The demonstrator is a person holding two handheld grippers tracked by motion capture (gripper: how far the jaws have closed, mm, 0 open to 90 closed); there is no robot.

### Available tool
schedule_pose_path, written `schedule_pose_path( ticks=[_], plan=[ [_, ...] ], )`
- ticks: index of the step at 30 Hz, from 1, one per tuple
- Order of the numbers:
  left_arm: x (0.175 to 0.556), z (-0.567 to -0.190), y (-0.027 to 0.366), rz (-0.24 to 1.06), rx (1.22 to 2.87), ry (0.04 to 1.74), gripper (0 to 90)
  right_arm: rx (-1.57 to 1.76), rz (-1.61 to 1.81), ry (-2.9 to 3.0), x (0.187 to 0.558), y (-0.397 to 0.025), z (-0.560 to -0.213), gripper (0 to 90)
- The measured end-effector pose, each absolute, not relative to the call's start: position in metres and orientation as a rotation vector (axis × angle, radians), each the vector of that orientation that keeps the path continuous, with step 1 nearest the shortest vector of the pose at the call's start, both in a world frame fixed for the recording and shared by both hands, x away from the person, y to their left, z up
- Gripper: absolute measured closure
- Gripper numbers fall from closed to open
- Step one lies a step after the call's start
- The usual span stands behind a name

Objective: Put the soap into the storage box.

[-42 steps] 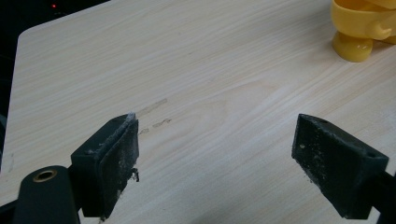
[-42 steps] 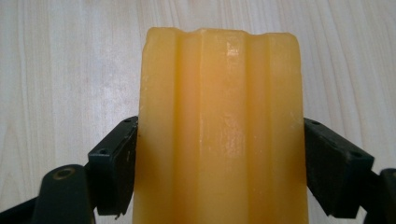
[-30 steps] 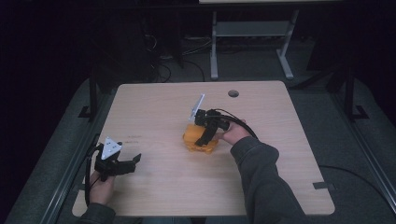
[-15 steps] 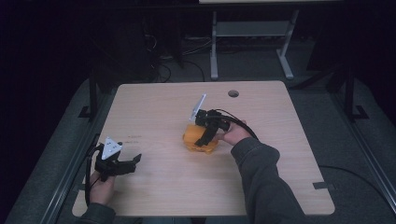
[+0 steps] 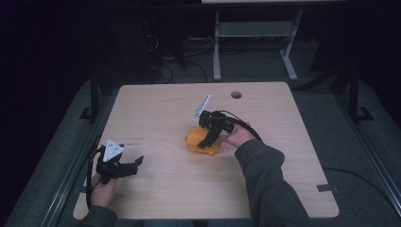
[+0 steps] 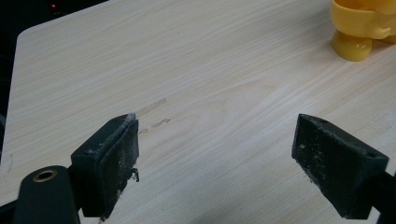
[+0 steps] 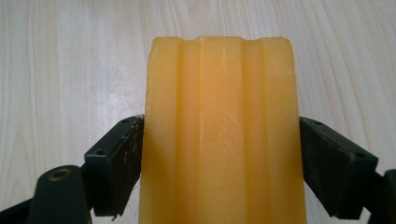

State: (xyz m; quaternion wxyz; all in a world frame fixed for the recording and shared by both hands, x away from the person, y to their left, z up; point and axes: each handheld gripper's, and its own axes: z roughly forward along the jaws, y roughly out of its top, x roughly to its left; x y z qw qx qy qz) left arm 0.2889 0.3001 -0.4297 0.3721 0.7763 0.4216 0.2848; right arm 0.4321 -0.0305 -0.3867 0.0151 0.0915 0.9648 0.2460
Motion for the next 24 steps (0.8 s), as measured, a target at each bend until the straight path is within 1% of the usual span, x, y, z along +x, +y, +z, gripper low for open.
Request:
schedule_pose_path(
  ticks=[24],
  plan=[
    [0.289, -0.430, 0.299, 0.733, 2.001, 1.074, 14.1, 0.329, 0.828, 2.952, 0.425, -0.054, -0.368, 18.3]
  ],
)
